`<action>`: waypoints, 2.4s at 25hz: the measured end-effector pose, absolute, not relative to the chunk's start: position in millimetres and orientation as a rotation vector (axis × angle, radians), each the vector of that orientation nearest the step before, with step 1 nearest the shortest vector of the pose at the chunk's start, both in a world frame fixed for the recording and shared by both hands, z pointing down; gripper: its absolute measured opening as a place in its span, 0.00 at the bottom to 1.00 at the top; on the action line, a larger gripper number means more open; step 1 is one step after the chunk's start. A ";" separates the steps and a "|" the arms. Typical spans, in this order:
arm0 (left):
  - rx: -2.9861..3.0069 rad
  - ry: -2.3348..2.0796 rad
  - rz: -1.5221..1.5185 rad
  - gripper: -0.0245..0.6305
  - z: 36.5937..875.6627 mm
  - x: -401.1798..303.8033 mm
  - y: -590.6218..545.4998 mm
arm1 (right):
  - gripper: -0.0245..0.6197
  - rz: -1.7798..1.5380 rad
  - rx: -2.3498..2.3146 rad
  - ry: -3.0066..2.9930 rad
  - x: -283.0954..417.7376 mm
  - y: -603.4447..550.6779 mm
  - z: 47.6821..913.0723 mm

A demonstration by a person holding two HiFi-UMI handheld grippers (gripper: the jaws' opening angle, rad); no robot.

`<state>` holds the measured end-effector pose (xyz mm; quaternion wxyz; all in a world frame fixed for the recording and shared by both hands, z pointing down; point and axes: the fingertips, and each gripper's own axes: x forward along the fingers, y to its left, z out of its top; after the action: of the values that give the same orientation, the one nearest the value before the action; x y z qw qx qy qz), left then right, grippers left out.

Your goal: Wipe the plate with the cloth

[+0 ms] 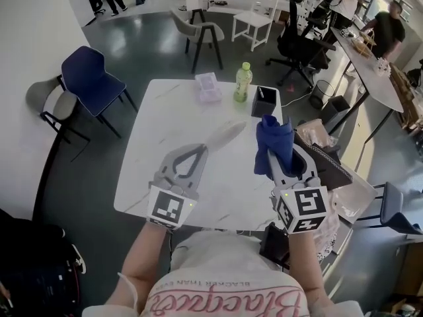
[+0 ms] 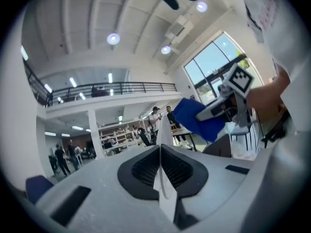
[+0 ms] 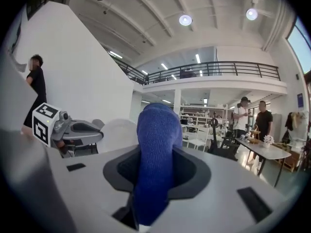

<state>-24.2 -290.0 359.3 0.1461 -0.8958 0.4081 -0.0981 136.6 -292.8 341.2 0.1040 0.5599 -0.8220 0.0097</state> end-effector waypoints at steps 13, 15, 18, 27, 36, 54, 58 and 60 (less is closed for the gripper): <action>-1.945 0.828 -0.601 0.05 369.9 -3.3 -277.9 | 0.23 -0.110 1.326 -2.603 102.8 -271.5 294.1; -1.900 0.787 -0.610 0.05 370.0 -0.4 -274.7 | 0.23 -0.197 1.213 -2.602 89.6 -268.2 285.9; -1.852 0.747 -0.609 0.05 368.0 5.0 -270.4 | 0.23 -0.343 1.021 -2.536 69.1 -265.5 282.5; -1.783 0.654 -0.600 0.05 371.2 15.9 -252.3 | 0.23 -0.530 0.609 -2.291 51.4 -270.8 319.8; -1.758 0.636 -0.644 0.05 379.4 12.8 -252.1 | 0.23 -0.459 0.554 -2.188 60.6 -305.2 348.2; -1.753 0.636 -0.621 0.05 376.9 10.7 -248.2 | 0.23 -0.519 0.517 -2.332 44.6 -289.0 297.6; -1.751 0.623 -0.602 0.05 370.7 16.0 -247.0 | 0.23 -0.501 0.350 -2.296 34.6 -274.1 309.8; -1.744 0.612 -0.598 0.05 368.5 19.5 -245.7 | 0.23 -0.488 0.303 -2.263 31.0 -272.6 319.0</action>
<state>19.5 -245.7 368.5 0.5642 -0.7412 0.2602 -0.2541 31.0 -272.6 319.0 0.3923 0.1194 -0.8915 -0.1923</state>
